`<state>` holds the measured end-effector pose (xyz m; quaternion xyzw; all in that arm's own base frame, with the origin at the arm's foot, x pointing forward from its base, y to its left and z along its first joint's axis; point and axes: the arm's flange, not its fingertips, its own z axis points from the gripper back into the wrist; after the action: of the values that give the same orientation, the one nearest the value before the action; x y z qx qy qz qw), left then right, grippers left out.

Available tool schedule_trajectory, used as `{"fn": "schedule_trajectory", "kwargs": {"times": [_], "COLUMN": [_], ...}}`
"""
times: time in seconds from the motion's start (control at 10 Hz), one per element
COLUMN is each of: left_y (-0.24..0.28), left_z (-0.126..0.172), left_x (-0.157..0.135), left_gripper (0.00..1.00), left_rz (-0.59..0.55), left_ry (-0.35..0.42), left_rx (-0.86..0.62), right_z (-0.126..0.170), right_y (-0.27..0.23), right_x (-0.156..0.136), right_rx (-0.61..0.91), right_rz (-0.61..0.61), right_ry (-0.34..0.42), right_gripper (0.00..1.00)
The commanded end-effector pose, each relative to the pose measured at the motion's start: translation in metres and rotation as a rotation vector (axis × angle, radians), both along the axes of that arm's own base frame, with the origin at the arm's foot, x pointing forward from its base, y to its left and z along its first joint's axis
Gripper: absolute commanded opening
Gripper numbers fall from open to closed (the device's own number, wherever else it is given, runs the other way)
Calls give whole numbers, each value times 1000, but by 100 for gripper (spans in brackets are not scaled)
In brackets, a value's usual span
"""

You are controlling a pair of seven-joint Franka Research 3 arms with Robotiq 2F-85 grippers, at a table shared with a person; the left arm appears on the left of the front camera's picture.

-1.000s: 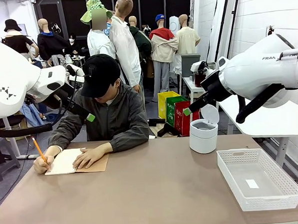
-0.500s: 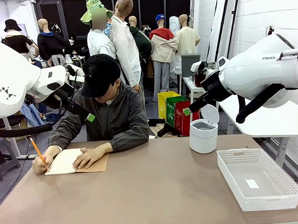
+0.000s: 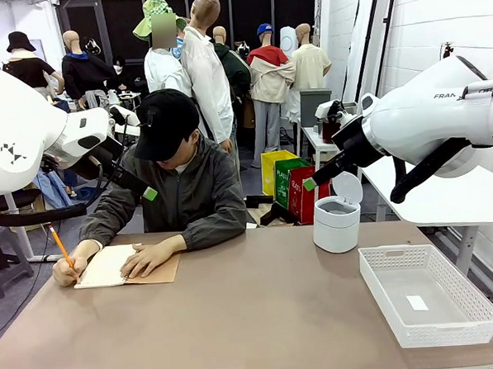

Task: Sort the paper based on its condition.
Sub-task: If a person hands you a paper, place it in the Organizing basket , and if it's crumpled, put it in the Trash can.

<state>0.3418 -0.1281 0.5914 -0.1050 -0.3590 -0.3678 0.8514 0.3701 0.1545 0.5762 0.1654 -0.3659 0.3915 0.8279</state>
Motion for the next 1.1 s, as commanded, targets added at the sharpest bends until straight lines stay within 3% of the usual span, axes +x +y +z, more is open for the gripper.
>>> {"fn": "schedule_trajectory", "kwargs": {"times": [0.0, 1.0], "left_y": [1, 1], "left_z": [2, 2], "left_x": [1, 1], "left_gripper": [100, 100], "left_rz": [-2, -2], "left_ry": [6, 6], "left_rx": [0, 0], "right_z": [0, 0], "right_y": [0, 0], "right_x": [0, 0], "right_rx": [4, 4], "right_rz": [4, 4], "right_ry": [2, 2], "right_gripper": [100, 100]}}
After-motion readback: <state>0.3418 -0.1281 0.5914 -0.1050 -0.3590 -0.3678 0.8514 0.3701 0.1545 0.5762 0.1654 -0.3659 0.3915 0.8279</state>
